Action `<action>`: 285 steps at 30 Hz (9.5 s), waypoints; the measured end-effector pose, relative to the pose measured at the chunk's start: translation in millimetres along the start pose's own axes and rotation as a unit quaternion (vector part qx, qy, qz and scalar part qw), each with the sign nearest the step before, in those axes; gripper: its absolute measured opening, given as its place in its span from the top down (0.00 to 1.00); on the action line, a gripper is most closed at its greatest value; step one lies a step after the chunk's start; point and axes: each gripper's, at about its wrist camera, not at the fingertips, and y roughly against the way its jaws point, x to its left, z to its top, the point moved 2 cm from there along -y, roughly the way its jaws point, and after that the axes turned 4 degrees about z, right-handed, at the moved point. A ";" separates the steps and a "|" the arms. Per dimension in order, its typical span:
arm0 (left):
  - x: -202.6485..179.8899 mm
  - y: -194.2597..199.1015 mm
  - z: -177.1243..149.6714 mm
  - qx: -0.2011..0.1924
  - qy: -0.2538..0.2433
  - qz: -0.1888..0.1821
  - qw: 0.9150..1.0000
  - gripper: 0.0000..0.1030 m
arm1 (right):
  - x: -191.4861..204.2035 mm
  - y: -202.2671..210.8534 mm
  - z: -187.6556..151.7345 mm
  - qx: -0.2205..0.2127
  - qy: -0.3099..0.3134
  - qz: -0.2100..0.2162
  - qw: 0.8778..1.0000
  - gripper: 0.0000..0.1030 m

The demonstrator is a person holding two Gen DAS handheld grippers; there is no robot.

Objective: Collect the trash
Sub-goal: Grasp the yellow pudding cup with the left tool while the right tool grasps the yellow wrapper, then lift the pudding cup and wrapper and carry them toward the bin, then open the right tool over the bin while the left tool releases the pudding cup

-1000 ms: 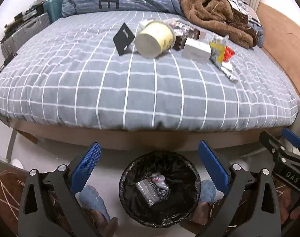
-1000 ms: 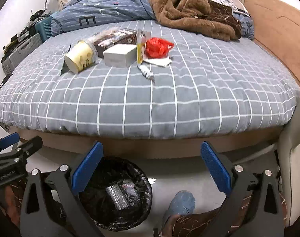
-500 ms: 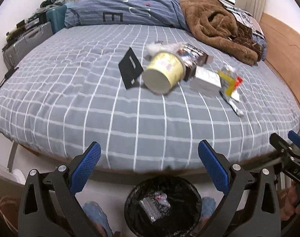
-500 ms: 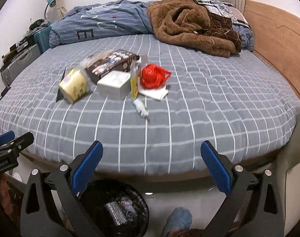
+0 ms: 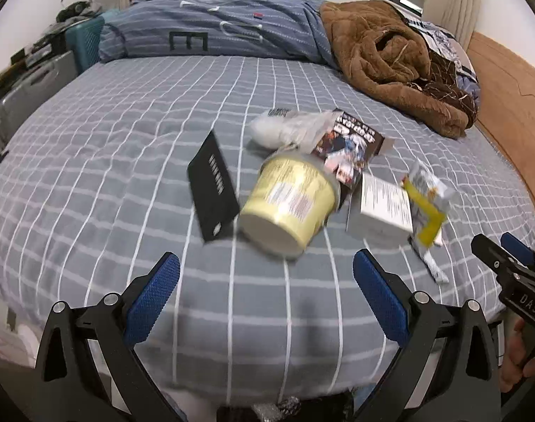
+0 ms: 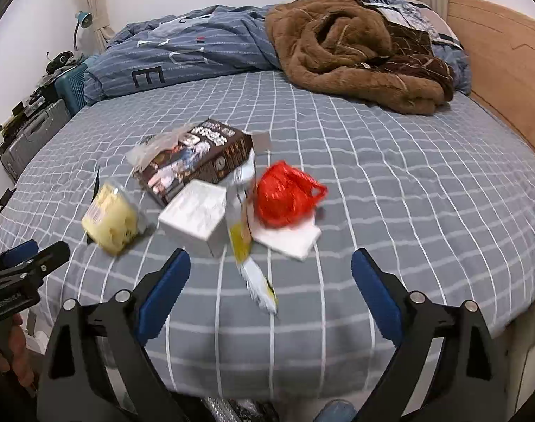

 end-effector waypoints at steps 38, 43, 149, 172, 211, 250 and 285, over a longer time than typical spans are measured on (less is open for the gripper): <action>-36.1 -86.3 39.7 0.022 -0.079 0.002 0.997 0.18 | 13.6 -79.5 28.7 0.042 -0.009 0.035 0.998 0.90; -34.1 -85.4 40.2 0.021 -0.069 0.000 0.997 0.18 | 15.1 -73.5 30.6 0.034 -0.003 0.037 0.999 0.91; -10.1 92.1 -28.5 -0.030 -0.033 -0.016 0.999 0.26 | 54.4 103.9 -20.1 -0.043 0.038 0.078 0.995 0.93; -3.6 128.0 -97.7 -0.006 -0.021 -0.033 0.999 0.26 | 52.2 136.1 -75.4 -0.019 0.017 0.091 0.996 0.93; 17.8 76.1 -202.5 0.083 -0.009 -0.008 0.996 0.26 | 86.4 64.0 -200.6 0.117 0.045 0.064 0.990 0.93; 18.0 -4.3 -238.0 0.151 -0.016 0.010 0.988 0.26 | 78.8 4.0 -229.5 0.172 0.035 0.036 0.984 0.18; -54.8 -37.0 -267.0 0.189 -0.057 -0.023 0.980 0.13 | 5.0 12.2 -243.3 0.165 0.008 -0.036 0.986 0.07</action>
